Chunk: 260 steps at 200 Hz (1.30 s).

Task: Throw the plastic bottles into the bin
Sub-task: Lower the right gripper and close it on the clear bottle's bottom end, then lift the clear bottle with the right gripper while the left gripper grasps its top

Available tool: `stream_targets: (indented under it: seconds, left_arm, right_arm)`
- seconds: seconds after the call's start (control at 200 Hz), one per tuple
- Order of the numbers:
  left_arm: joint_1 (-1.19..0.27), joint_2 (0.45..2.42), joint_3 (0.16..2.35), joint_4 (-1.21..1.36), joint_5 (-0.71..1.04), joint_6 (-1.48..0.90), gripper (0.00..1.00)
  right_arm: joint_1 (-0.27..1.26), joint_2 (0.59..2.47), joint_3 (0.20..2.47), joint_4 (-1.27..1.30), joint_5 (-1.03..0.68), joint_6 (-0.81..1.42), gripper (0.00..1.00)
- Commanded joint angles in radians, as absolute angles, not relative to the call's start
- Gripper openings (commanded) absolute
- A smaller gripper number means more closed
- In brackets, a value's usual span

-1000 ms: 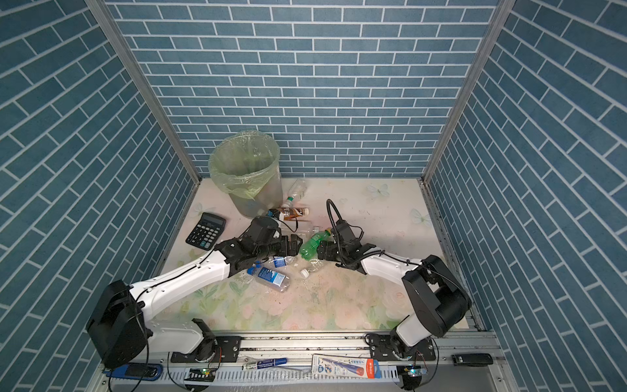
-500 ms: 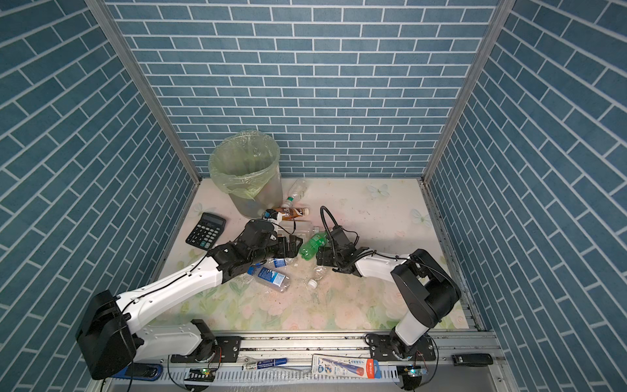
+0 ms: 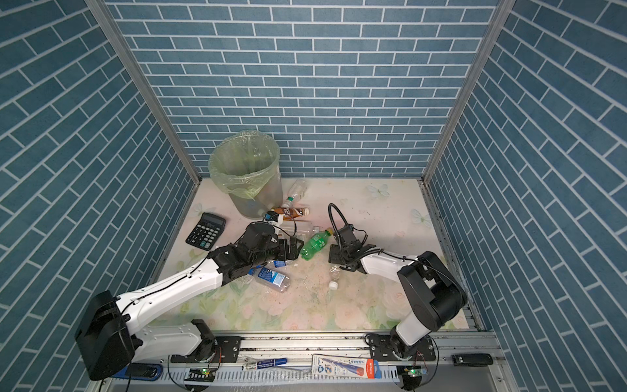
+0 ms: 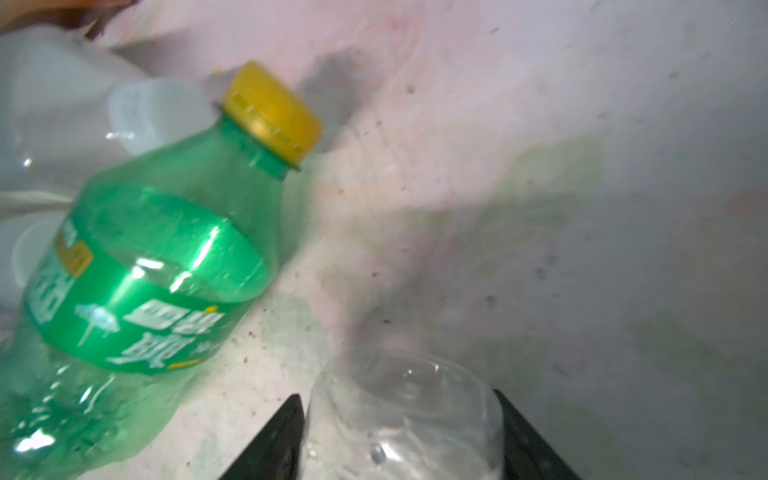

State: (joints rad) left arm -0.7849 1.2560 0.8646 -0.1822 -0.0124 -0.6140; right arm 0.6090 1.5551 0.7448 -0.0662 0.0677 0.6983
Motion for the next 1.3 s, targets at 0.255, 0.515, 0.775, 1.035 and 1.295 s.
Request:
stream_targets:
  seconds: [0.255,0.515,0.775,1.035,1.295]
  left_arm:
    - [-0.891,1.314,0.912,-0.186,-0.077,-0.626,0.99]
    - [-0.961,1.322,0.921,-0.190,-0.123,-0.635,0.99]
    - [-0.995,1.362,0.937,-0.190,-0.127,-0.631,0.99]
    - [-1.004,1.437,0.990,-0.123,-0.080,-0.603,0.99]
    - [-1.004,1.547,1.104,-0.049,0.003,-0.577,0.99]
  right_arm:
    - [0.391,1.481,0.733,-0.111,0.060,0.632,0.62]
    - [0.279,1.584,0.796,-0.088,-0.012,0.631,0.63]
    - [0.249,1.599,0.802,-0.039,-0.064,0.656,0.58]
    - [0.250,1.520,0.860,-0.031,-0.132,0.710,0.54]
    - [0.263,1.437,0.944,-0.057,-0.208,0.761,0.53]
